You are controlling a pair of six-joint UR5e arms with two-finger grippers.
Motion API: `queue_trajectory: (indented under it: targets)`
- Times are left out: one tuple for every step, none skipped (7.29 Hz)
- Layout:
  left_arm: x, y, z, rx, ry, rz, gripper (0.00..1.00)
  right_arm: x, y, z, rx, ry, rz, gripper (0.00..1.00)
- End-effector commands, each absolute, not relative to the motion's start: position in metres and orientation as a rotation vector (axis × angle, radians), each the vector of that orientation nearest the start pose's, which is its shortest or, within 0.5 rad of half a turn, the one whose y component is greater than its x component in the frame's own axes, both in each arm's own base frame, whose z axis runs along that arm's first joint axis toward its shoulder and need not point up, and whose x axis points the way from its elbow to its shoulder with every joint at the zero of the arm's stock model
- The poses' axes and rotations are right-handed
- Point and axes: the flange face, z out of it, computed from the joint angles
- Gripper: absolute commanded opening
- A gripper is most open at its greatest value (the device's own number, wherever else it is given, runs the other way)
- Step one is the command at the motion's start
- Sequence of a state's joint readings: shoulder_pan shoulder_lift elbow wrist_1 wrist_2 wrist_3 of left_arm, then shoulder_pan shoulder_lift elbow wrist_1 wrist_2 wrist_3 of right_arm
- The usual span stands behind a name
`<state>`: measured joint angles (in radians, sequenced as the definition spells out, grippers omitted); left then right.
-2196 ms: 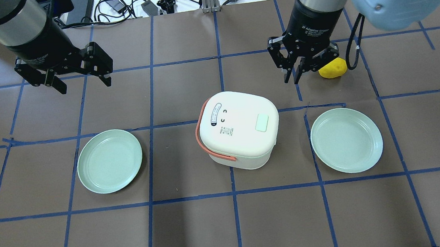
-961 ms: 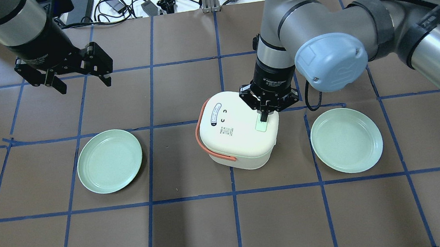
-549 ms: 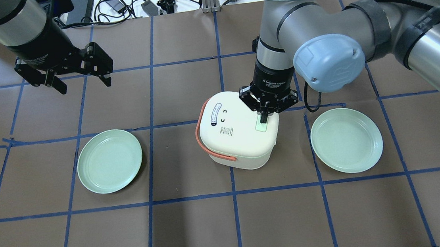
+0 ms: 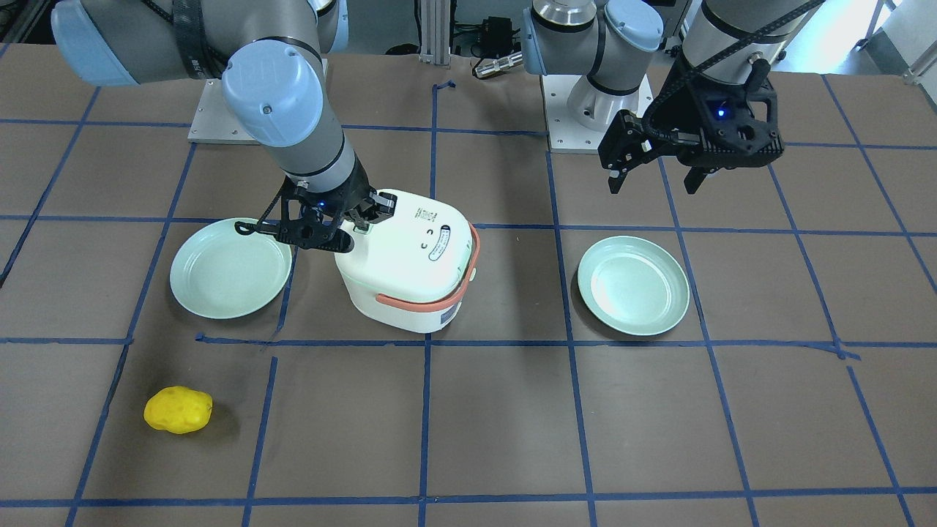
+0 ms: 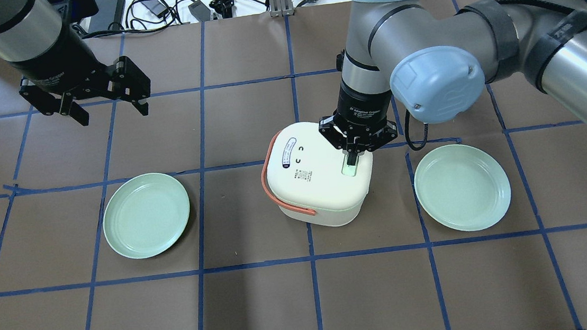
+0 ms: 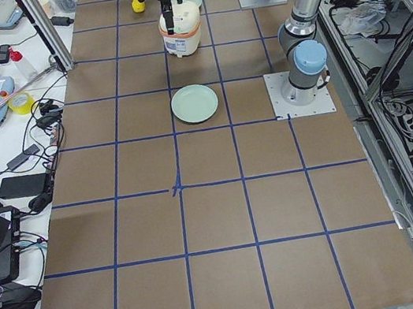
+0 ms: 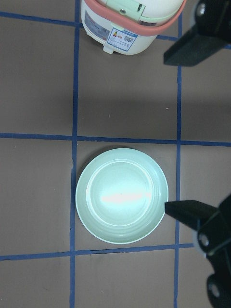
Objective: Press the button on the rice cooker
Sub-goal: 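Lift the right gripper away from the cooker as the lid pops open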
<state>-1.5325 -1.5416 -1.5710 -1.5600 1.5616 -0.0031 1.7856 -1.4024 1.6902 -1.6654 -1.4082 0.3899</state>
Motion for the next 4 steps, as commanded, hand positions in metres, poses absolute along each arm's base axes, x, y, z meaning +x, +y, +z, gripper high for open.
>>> queue_trajectory:
  targets:
    - [-0.116,-0.488,0.503,-0.065,3.149,-0.063,1.0,0.258,-0.486,0.37,0.348,3.008,0.308,0.0]
    - [-0.116,-0.488,0.503,-0.065,3.149,-0.063,1.0,0.259,-0.5,0.396,0.324,3.008,0.123,0.99]
    - [-0.116,-0.488,0.503,-0.065,3.149,-0.063,1.0,0.256,-0.508,0.428,0.322,3.0,0.03,1.0]
    - [-0.116,-0.488,0.503,-0.065,3.149,-0.063,1.0,0.246,-0.514,0.449,0.345,3.034,0.035,1.0]
